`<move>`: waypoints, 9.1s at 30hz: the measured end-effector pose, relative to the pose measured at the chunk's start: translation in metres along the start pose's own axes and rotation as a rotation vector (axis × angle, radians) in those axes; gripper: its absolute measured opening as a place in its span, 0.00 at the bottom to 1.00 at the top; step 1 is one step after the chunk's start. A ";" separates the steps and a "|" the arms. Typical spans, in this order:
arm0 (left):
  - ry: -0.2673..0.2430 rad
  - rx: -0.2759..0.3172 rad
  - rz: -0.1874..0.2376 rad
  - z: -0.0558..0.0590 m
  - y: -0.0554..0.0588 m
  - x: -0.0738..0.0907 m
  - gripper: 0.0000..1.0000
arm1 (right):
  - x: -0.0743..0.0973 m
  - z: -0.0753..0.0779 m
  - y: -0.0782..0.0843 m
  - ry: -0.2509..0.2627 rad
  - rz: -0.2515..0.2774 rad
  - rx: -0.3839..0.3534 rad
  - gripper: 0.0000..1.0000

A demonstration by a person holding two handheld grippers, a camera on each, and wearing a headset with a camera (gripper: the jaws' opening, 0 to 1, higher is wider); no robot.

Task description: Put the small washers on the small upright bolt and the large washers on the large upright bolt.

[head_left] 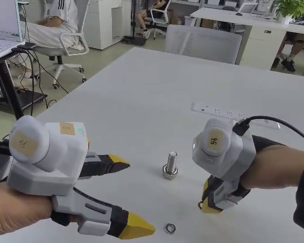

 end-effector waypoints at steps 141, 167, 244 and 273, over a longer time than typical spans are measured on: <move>0.049 -0.038 -0.047 0.011 -0.016 -0.023 0.80 | -0.002 0.060 0.036 0.021 0.006 -0.108 0.14; 0.053 -0.034 -0.051 0.011 -0.015 -0.024 0.80 | -0.017 0.061 0.036 0.006 0.011 -0.109 0.14; 0.037 -0.062 -0.011 0.014 -0.023 -0.012 0.80 | 0.001 0.011 0.064 -0.008 0.040 -0.184 0.29; 0.009 -0.054 0.008 0.018 -0.016 0.002 0.80 | 0.003 -0.032 -0.020 -0.037 0.065 0.020 0.28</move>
Point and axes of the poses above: the centre of the closed fingertips' face, and the gripper's own axes: x roughly backward along the fingers, z roughly to its right, y roughly out of its underside, the point moved 4 cm from there along x, roughly backward along the fingers, and after that the axes turned 15 degrees about -z, right-handed, at the moved point
